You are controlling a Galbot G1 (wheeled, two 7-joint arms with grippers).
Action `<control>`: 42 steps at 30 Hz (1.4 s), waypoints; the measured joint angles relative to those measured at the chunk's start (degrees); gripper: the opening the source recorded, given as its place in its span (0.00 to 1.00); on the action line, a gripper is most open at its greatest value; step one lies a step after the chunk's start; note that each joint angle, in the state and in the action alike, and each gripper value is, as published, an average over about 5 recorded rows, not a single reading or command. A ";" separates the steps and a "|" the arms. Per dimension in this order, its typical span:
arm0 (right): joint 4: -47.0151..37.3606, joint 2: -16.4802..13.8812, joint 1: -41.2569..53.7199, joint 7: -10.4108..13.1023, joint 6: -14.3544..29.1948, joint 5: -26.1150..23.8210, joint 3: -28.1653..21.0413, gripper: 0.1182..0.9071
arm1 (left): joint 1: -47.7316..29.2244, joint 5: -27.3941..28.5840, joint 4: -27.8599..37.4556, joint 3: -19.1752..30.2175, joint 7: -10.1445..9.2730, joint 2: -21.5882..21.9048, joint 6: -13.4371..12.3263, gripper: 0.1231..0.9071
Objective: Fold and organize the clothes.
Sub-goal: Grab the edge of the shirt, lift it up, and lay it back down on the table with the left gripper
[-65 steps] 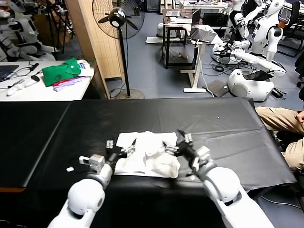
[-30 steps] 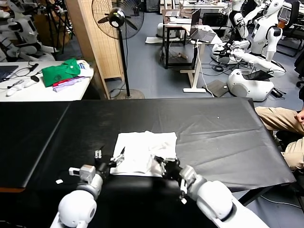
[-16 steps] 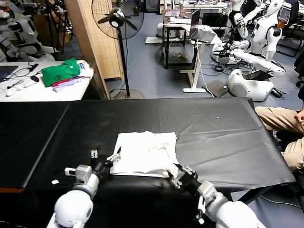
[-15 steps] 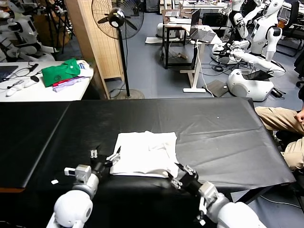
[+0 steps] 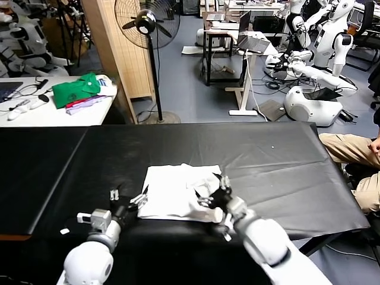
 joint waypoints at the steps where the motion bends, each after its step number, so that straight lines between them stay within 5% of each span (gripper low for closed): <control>1: -1.22 0.07 1.19 -0.18 0.06 -0.31 -1.13 0.86 | 0.16 0.04 0.00 -0.18 0.01 -0.10 -0.04 0.86; 9: -6.89 0.89 5.78 -0.40 0.81 -1.96 -6.00 0.85 | 0.30 0.30 0.52 -0.55 0.08 -0.80 -0.32 0.86; 21: -8.23 2.59 5.30 2.69 3.16 -4.31 -5.03 0.57 | -0.22 0.27 1.50 -0.54 0.16 -0.93 -0.73 0.86; 32: -9.96 4.33 2.85 6.85 3.75 -3.54 -0.15 0.02 | -0.30 0.51 1.81 0.17 0.20 -1.54 -0.96 0.86; 36: -10.49 6.05 1.89 8.61 1.91 -2.57 3.24 0.12 | 0.01 0.56 1.71 0.16 0.33 -1.67 -1.25 0.86; 42: -7.81 8.28 0.26 12.60 -3.42 4.84 7.55 0.52 | -0.25 -1.98 1.13 -0.21 1.27 -1.43 -1.95 0.86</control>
